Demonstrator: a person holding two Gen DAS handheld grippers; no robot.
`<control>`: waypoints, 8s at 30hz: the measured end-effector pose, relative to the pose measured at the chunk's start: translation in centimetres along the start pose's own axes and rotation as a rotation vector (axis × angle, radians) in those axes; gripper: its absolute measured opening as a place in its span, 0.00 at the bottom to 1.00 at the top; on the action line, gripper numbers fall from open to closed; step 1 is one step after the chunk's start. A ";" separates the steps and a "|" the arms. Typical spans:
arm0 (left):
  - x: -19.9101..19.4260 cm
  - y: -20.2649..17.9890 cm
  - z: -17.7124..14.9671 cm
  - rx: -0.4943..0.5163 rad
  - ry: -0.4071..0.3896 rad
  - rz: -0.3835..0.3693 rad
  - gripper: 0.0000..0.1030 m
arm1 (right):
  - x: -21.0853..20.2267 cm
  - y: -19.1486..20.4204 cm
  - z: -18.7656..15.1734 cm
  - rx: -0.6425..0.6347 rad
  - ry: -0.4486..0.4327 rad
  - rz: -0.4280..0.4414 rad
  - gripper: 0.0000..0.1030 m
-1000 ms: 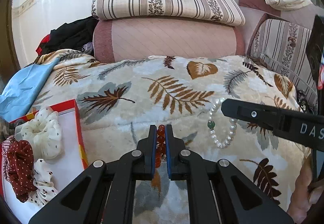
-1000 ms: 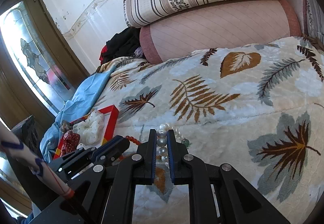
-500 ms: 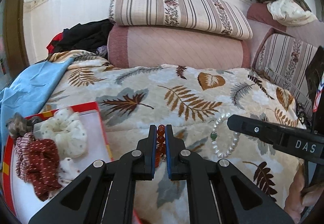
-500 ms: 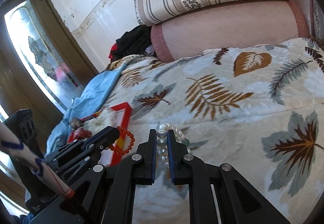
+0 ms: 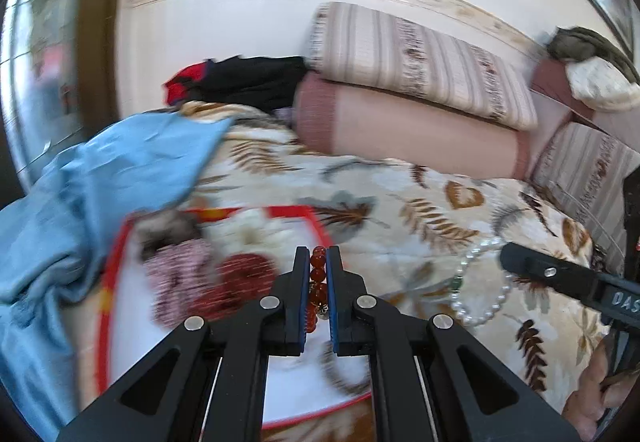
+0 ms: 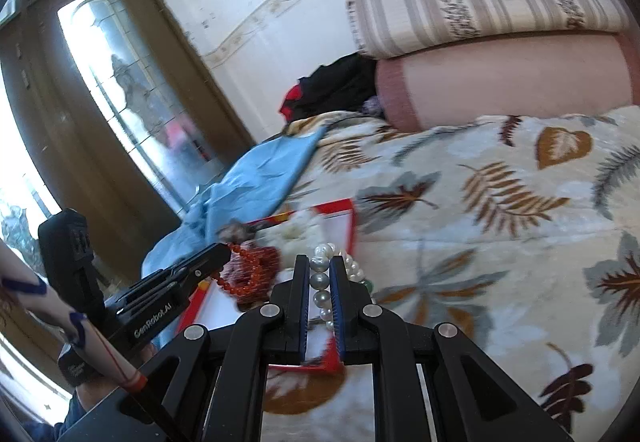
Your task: Organize jewelry
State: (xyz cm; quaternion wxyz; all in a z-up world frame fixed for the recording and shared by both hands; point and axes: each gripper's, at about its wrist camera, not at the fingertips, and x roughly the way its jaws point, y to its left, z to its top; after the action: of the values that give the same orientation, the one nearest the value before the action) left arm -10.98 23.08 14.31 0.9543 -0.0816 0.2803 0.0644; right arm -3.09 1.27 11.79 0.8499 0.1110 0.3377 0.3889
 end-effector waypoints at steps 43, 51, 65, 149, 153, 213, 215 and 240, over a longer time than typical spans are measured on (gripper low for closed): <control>6.2 9.2 -5.8 -0.056 0.275 0.181 0.07 | 12.0 4.0 -7.0 0.049 0.235 -0.042 0.11; 6.4 9.1 -5.8 -0.050 0.278 0.188 0.07 | 12.4 4.0 -7.4 0.026 0.253 -0.072 0.12; 6.2 9.5 -5.9 -0.039 0.270 0.221 0.07 | 14.2 5.2 -8.0 -0.018 0.303 -0.086 0.12; 2.0 10.1 -4.9 -0.168 0.120 0.257 0.89 | 7.6 7.4 -6.5 -0.087 0.269 -0.249 0.79; -0.8 9.3 -5.1 -0.217 0.055 0.260 0.94 | 5.0 7.9 -6.6 -0.124 0.242 -0.276 0.82; -7.3 0.3 -8.7 0.014 0.127 0.449 1.00 | -4.3 9.7 -12.4 -0.525 0.111 -0.684 0.91; -7.2 0.3 -8.9 0.012 0.130 0.444 1.00 | -4.1 9.7 -12.4 -0.525 0.115 -0.685 0.91; -6.8 1.2 -9.4 -0.008 0.148 0.453 1.00 | -3.3 9.9 -13.3 -0.542 0.145 -0.685 0.91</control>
State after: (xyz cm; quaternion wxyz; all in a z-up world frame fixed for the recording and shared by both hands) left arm -21.78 21.87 10.04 0.8919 -0.0248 0.3606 0.2717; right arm -19.20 4.55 7.92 0.9024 -0.2617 0.2994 0.1660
